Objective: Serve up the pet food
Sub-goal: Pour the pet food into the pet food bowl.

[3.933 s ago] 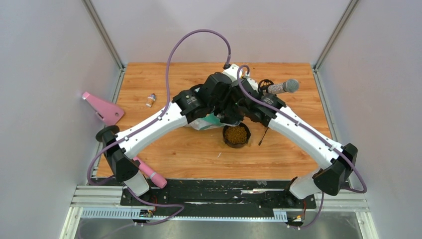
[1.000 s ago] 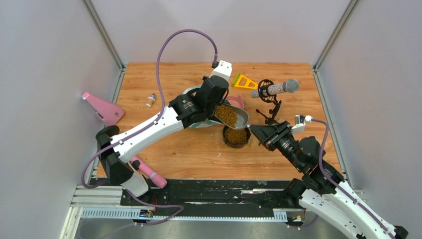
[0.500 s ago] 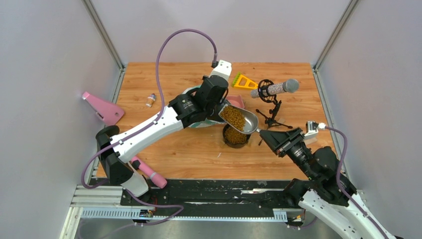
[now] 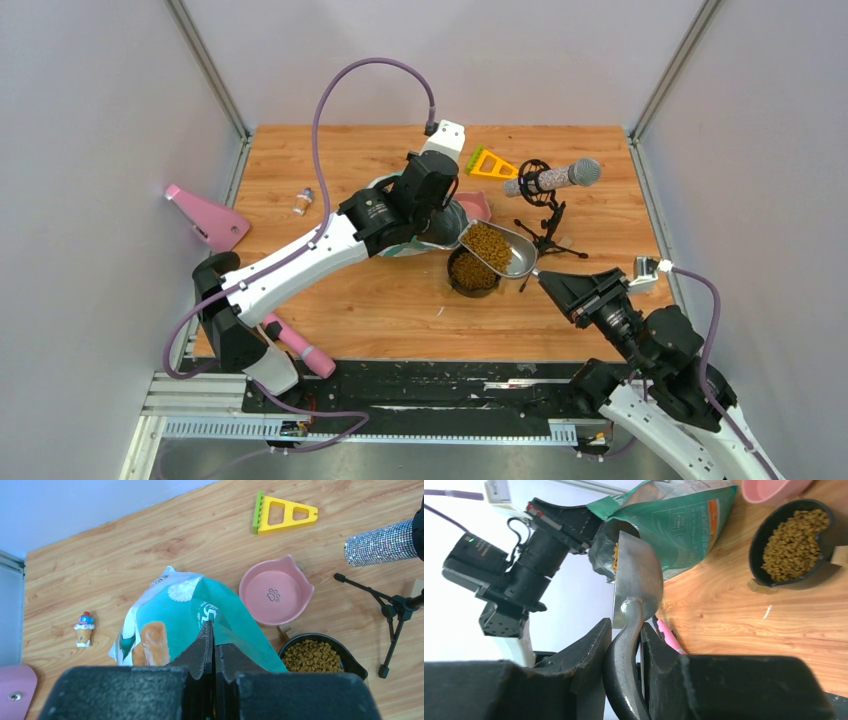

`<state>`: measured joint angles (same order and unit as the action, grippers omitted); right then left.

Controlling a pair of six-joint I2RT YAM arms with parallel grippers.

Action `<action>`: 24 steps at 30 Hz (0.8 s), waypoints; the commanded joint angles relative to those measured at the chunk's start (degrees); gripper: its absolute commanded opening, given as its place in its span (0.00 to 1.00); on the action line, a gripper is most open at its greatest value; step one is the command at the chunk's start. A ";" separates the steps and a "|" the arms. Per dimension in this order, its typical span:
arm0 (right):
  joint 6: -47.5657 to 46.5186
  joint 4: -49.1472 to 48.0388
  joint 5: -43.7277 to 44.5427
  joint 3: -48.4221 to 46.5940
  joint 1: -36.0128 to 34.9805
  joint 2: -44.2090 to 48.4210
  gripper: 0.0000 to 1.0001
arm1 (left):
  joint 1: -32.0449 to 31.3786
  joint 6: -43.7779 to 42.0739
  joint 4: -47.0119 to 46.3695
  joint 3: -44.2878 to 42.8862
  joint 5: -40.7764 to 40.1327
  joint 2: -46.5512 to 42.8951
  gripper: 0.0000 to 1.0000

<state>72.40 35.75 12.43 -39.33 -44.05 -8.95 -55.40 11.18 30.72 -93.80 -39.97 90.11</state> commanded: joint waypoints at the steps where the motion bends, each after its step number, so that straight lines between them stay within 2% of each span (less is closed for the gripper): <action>1: 1.93 2.43 3.58 -2.61 0.18 -0.18 0.00 | -0.02 1.67 -6.48 -4.21 -2.29 -2.81 0.00; 12: 1.57 9.10 6.99 -4.24 0.21 -9.50 0.00 | -0.05 1.16 -6.20 -3.66 -3.79 -2.90 0.00; 24: 3.16 16.04 11.00 -4.76 0.13 -13.61 0.00 | -0.02 0.78 -6.13 -1.98 -4.16 -3.75 0.00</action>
<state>74.02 50.70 20.88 -40.64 -44.05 -20.62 -55.37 11.20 30.72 -93.80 -40.86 90.11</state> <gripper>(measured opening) 0.263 0.007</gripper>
